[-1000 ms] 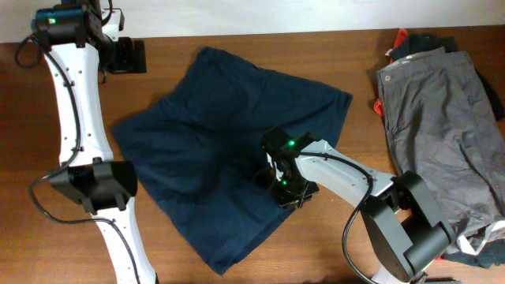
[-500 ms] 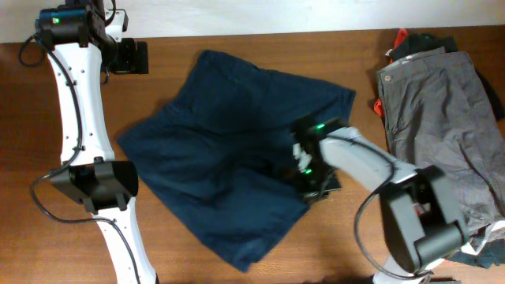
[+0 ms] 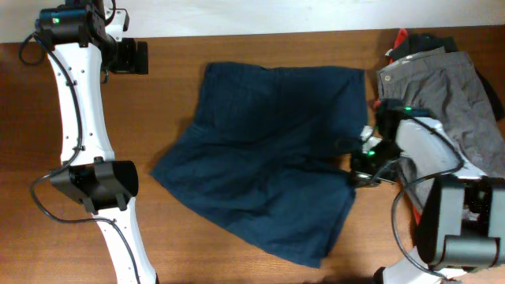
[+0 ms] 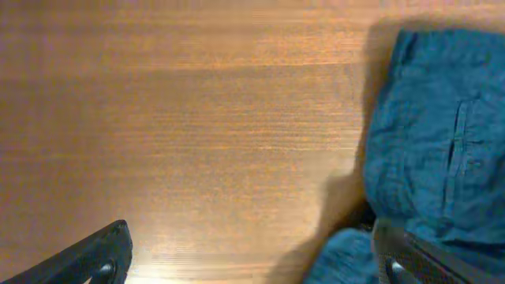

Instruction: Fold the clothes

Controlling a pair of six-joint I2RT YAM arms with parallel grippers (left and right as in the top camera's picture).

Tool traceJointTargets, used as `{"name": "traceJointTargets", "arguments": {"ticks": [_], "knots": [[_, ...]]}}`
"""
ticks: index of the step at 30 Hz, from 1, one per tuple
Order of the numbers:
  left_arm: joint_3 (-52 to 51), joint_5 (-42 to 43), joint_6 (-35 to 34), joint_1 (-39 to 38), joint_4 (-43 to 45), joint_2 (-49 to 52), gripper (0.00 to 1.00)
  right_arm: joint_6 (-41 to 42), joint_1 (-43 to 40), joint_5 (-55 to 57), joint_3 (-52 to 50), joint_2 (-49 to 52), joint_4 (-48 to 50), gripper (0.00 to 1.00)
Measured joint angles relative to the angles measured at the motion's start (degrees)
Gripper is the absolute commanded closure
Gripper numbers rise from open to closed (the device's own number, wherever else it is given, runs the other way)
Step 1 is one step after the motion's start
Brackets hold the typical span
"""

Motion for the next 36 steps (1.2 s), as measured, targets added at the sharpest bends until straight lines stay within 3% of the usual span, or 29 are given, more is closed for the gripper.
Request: {"name": "traceJointTargets", "arguments": {"ticks": [2,3,4,7,10,15,21,36], "knots": [[0.0,1.7,1.7,0.0,1.1,0.0,0.04,-1.1,-2.3,0.2,0.0,0.0,-1.5,0.35],[0.0,3.1,2.9,-0.1,2.0,0.0,0.04,-2.0,-2.6,0.3,0.2,0.0,-2.7,0.3],[0.0,4.2,4.0,-0.2,3.2,0.0,0.04,-3.1,-2.6,0.4,0.9,-0.3,-4.4,0.2],[-0.1,7.6,7.4,-1.4,8.9,0.0,0.04,-4.3,-1.7,0.4,4.2,-2.1,-6.8,0.11],[-0.1,9.7,9.8,-4.1,12.6,1.0,0.04,-4.8,0.4,0.5,9.6,-5.8,-7.6,0.09],[0.0,13.7,13.0,-10.0,19.1,11.1,0.04,-4.8,4.8,0.3,15.3,-10.4,-7.9,0.09],[-0.8,15.8,13.0,-11.9,21.8,20.6,0.04,-4.8,8.0,0.3,15.6,-10.5,-7.9,0.09],[-0.8,20.5,10.9,-13.6,26.7,26.9,0.1,-4.8,8.4,0.3,15.6,-10.5,-7.6,0.1]]}}
